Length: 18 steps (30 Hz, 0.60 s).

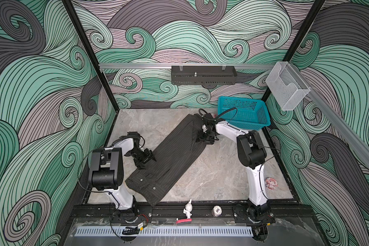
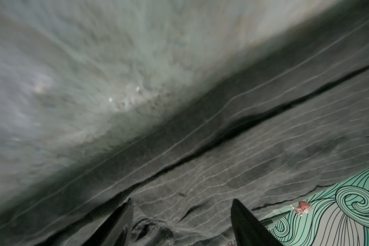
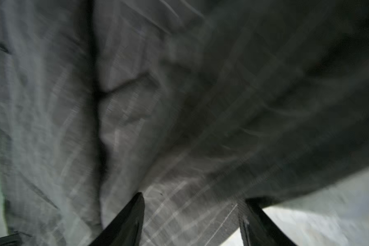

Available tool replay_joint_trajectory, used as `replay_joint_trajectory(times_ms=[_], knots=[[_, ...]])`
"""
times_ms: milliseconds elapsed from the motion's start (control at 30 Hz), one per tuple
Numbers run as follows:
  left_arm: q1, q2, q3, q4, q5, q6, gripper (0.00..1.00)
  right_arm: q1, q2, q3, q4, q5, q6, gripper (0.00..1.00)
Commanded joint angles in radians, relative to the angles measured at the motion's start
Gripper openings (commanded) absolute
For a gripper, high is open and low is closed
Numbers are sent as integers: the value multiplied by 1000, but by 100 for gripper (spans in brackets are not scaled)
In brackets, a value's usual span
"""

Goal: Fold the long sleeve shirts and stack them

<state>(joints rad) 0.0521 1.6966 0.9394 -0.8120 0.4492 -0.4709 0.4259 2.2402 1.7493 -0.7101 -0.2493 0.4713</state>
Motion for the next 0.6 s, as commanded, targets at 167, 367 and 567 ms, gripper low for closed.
replay_joint_trajectory(times_ms=[167,367,567], knots=[[-66,3,-173,122,134,-82,70,-6,274,429,-125,-123,-158,68],[-227,13,-198,297,192,-265,70,-6,462,789,-198,-159,-182,69],[-238,-89,-105,229,143,-274,71,-21,381,789,-203,-97,-164,73]])
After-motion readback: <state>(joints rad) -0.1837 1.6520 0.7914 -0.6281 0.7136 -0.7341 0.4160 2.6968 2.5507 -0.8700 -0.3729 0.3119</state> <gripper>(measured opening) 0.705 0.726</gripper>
